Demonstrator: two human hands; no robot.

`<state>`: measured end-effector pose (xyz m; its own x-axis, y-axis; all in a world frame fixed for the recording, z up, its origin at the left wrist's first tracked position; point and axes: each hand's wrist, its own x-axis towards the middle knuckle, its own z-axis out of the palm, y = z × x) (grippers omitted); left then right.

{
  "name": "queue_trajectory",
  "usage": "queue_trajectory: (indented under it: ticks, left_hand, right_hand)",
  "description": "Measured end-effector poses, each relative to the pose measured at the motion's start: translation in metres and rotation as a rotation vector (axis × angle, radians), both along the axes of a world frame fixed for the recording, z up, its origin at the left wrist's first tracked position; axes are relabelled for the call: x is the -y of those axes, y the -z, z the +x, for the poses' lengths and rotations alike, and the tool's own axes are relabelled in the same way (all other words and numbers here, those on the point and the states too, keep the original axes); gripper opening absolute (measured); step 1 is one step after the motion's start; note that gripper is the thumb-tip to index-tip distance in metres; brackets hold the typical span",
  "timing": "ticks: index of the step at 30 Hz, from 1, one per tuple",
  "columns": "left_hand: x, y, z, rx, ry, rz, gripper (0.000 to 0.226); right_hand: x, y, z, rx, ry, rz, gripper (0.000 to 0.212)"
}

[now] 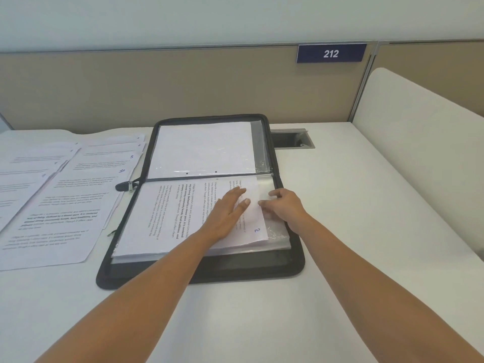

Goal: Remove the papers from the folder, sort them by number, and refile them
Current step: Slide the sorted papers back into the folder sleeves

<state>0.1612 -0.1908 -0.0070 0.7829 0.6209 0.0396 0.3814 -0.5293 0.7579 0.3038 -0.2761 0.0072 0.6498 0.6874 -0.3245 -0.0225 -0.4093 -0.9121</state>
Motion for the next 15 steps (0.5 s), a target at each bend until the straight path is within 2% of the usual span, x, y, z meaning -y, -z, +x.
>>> queue_trajectory:
  ticks: [5,9,11,13,15]
  left_hand:
    - [-0.007,0.005,-0.022,-0.147,0.073,0.169,0.053]
    - [0.003,-0.005,-0.030,-0.187,0.165,0.301,0.091]
    - [0.006,-0.010,-0.033,-0.251,0.217,0.411,0.098]
    - [0.008,-0.014,-0.037,-0.277,0.233,0.503,0.089]
    - [0.009,-0.018,-0.040,-0.260,0.200,0.565,0.070]
  right_hand:
    - [0.006,-0.003,-0.003,-0.033,-0.012,-0.029,0.034]
    - [0.006,-0.011,-0.005,-0.033,0.038,0.053,0.031]
    - [0.008,-0.017,-0.007,-0.053,0.054,0.091,0.031]
    - [0.010,-0.023,-0.006,-0.084,0.068,0.128,0.029]
    - [0.012,-0.030,-0.005,-0.103,0.074,0.150,0.024]
